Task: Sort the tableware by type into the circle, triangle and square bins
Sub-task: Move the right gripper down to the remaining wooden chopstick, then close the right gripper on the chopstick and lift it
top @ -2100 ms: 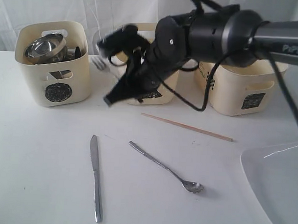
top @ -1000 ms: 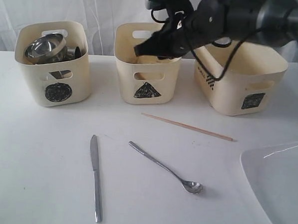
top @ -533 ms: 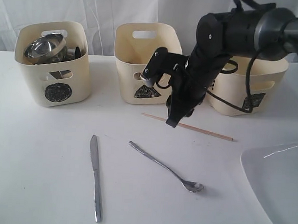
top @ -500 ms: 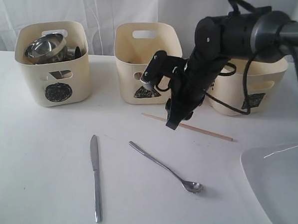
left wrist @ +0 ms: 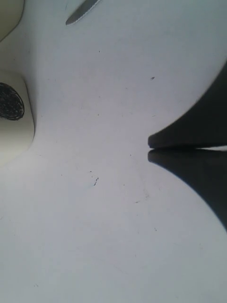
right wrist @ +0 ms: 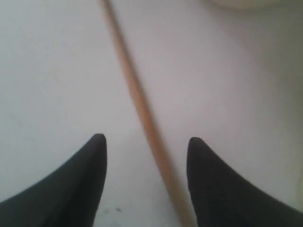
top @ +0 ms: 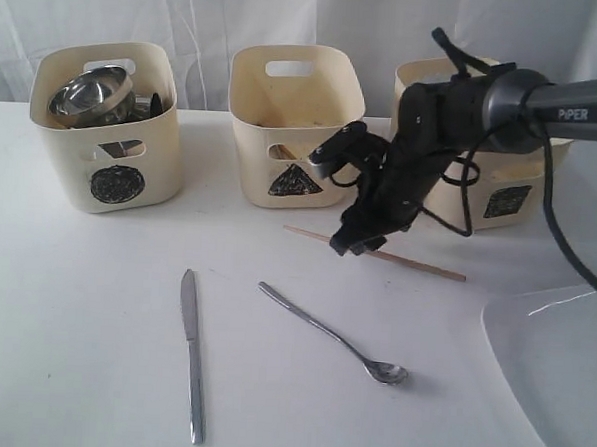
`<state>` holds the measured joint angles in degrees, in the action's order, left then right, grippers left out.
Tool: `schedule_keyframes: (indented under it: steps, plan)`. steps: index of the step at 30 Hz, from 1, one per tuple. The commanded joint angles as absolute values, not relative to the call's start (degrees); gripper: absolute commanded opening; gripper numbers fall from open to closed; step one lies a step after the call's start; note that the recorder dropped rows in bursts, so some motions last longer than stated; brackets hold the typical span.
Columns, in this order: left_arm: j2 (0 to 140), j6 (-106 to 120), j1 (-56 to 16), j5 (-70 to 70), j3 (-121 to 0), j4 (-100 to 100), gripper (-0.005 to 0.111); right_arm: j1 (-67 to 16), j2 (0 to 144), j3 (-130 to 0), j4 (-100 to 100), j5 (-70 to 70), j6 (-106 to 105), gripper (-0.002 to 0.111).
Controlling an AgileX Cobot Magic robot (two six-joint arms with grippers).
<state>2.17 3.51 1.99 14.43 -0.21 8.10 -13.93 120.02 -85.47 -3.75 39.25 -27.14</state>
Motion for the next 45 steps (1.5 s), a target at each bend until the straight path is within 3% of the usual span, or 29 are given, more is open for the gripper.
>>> schedule_keyframes:
  steps: [1, 4, 15, 22, 32, 39, 45]
  plan:
    - [2.25, 3.49, 2.18, 14.57, 0.00, 8.92, 0.000, -9.95, 119.85, -86.20, -3.42, 46.59, -28.71, 0.050]
    - [2.25, 3.49, 2.18, 14.57, 0.00, 8.92, 0.000, -9.47, 120.51, -86.09, -3.27, 50.45, -32.68, 0.050]
    - [2.25, 3.49, 2.18, 14.57, 0.00, 8.92, 0.000, -9.47, 121.51, -85.88, -4.52, 42.11, -34.40, 0.049]
    - [2.25, 3.49, 2.18, 14.57, 0.00, 8.92, 0.000, -9.59, 122.32, -85.88, -12.42, 44.53, -39.50, 0.039]
    - [2.25, 3.49, 2.18, 14.57, 0.00, 8.92, 0.000, -9.69, 126.18, -85.88, -16.53, 49.14, -42.28, 0.038]
    - [2.25, 3.49, 2.18, 14.57, 0.00, 8.92, 0.000, -9.69, 127.50, -85.88, -18.23, 50.91, -42.28, 0.021]
    - [2.25, 3.49, 2.18, 14.57, 0.00, 8.92, 0.000, -9.69, 130.45, -85.88, -18.23, 53.06, -42.42, 0.016]
